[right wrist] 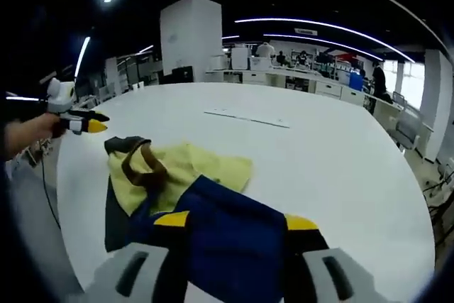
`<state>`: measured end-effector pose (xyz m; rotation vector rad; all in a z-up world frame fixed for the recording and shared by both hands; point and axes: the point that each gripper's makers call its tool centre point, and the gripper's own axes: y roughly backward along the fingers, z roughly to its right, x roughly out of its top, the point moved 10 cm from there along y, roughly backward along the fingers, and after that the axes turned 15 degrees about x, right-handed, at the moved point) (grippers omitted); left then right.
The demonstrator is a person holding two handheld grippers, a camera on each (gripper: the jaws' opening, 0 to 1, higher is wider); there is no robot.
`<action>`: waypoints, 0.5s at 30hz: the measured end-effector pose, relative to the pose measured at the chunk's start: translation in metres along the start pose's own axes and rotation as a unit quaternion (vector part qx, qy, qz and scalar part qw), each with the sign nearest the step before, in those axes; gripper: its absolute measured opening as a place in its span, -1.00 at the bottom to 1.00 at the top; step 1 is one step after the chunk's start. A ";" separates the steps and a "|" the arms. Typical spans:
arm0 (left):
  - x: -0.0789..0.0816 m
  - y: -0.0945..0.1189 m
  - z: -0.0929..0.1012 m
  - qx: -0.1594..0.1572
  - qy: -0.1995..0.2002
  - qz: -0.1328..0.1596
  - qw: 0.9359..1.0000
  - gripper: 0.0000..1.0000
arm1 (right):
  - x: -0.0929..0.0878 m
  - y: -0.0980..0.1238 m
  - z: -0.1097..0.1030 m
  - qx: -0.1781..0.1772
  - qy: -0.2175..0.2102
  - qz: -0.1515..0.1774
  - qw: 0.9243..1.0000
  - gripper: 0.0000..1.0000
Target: Fold the garment on the visible template until the final outline fits inside the template.
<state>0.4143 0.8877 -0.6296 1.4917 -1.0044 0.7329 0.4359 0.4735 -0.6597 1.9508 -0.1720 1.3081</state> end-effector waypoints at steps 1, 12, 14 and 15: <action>0.001 -0.002 0.001 -0.002 0.001 0.001 1.000 -0.22 | 0.000 -0.002 -0.008 0.011 0.003 -0.005 1.000 -0.04; 0.001 -0.029 0.016 -0.071 -0.055 -0.001 0.996 -0.32 | -0.004 -0.023 -0.053 0.090 0.004 -0.022 0.996 -0.17; 0.001 -0.034 0.016 -0.091 -0.063 -0.003 0.994 -0.38 | -0.005 -0.025 -0.057 0.098 0.004 -0.028 0.995 -0.20; 0.001 -0.036 0.015 -0.095 -0.057 -0.003 0.994 -0.41 | -0.004 -0.025 -0.059 0.106 0.007 -0.030 0.994 -0.22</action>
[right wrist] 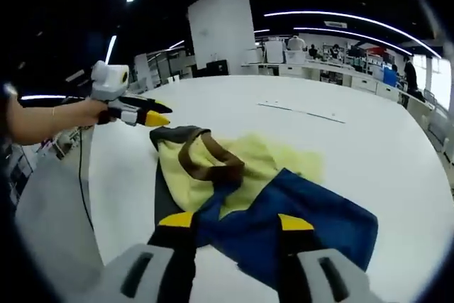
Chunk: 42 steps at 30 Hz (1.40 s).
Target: Fold the garment on the visible template until the final outline fits inside the template.
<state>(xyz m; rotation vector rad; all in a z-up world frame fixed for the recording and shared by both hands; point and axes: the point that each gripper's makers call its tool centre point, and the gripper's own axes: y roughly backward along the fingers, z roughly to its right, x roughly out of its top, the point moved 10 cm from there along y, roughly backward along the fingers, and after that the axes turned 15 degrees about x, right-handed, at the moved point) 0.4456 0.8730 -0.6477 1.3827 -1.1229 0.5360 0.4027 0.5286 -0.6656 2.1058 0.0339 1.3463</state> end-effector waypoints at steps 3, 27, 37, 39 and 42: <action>0.001 -0.007 -0.001 -0.020 0.009 0.008 1.000 -0.55 | 0.001 -0.003 -0.003 0.011 -0.007 -0.002 1.000 -0.32; -0.033 -0.028 0.018 -0.068 -0.080 -0.088 0.991 -0.76 | -0.018 -0.052 -0.024 0.040 -0.014 -0.050 0.998 -0.65; -0.038 -0.020 0.015 -0.056 -0.114 -0.094 0.987 -0.86 | -0.019 -0.059 -0.024 0.008 0.001 -0.057 0.998 -0.80; -0.040 -0.017 0.015 -0.052 -0.126 -0.096 0.986 -0.91 | -0.019 -0.059 -0.025 -0.006 0.004 -0.062 0.998 -0.85; -0.041 -0.016 0.013 -0.050 -0.122 -0.097 0.987 -0.94 | -0.018 -0.061 -0.029 -0.018 -0.001 -0.062 0.998 -0.84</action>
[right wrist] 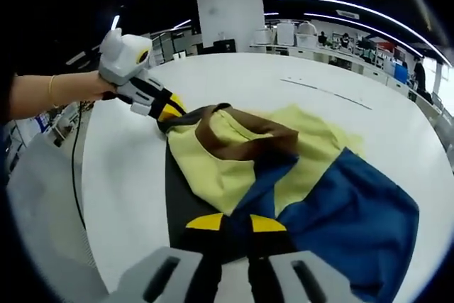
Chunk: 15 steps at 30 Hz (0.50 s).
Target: Fold the garment on the visible template until the final outline fits inside the template.
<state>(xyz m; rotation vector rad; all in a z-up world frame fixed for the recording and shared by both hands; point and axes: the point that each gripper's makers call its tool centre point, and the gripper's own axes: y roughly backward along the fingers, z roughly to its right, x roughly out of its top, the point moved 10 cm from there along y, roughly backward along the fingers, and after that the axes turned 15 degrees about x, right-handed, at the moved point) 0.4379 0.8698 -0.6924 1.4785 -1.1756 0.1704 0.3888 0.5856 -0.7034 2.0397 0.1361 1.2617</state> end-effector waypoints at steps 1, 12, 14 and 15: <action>-0.001 0.001 0.000 0.001 0.004 -0.002 1.000 -0.95 | 0.000 -0.001 -0.001 -0.003 0.003 -0.001 1.000 -0.84; -0.003 0.004 0.005 0.020 0.002 -0.003 1.000 -1.00 | 0.001 -0.001 -0.003 -0.030 -0.005 -0.001 1.000 -0.90; -0.003 0.004 0.003 0.024 0.002 -0.005 1.000 -1.00 | 0.001 -0.001 -0.003 -0.030 -0.008 0.000 1.000 -0.89; -0.003 0.005 0.003 0.028 0.003 -0.006 1.000 -1.00 | 0.001 0.000 -0.004 -0.029 -0.011 0.002 1.000 -0.86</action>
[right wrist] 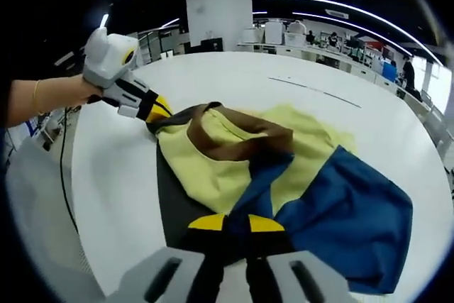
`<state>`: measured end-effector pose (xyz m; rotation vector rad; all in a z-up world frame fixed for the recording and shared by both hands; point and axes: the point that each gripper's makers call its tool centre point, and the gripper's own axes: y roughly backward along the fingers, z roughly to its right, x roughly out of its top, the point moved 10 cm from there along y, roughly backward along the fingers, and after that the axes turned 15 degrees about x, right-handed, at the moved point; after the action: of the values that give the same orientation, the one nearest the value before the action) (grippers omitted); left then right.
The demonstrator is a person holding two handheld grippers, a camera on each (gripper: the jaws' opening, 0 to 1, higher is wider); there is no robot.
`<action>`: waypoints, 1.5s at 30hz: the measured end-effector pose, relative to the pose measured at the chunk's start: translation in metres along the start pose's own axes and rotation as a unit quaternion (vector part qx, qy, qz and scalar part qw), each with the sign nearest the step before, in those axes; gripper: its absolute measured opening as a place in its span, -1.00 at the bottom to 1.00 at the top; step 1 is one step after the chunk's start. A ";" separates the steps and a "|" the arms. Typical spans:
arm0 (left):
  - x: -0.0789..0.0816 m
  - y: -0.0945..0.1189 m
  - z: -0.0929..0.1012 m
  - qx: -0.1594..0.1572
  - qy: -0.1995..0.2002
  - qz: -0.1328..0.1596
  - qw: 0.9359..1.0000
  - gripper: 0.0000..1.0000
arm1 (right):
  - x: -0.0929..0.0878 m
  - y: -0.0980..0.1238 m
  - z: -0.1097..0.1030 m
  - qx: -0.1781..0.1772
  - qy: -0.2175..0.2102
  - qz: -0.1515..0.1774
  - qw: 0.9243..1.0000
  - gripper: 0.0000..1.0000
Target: Fold the garment on the visible template until the final outline fits inside the template.
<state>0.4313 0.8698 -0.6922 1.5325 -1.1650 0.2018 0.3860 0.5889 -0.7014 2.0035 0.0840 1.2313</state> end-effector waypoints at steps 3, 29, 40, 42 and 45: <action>-0.001 0.003 0.000 0.012 0.002 0.000 1.000 -1.00 | 0.000 0.000 -0.004 -0.007 0.010 0.002 1.000 -0.88; 0.013 0.063 -0.017 0.061 0.148 0.071 0.985 -1.00 | 0.021 0.048 0.015 -0.044 -0.005 0.049 0.998 -1.00; 0.057 0.082 -0.033 0.094 0.153 0.154 0.972 -1.00 | 0.067 0.078 0.044 -0.091 0.044 0.082 0.991 -1.00; 0.065 0.082 -0.036 0.105 0.139 0.156 0.972 -1.00 | 0.077 0.082 0.054 -0.090 0.036 0.103 0.990 -1.00; 0.076 0.081 -0.042 0.109 0.138 0.164 0.971 -1.00 | 0.092 0.086 0.068 -0.093 0.031 0.113 0.989 -1.00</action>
<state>0.4278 0.8738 -0.5736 1.4343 -1.1929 0.7637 0.4608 0.5279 -0.5954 1.8510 -0.2265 1.3890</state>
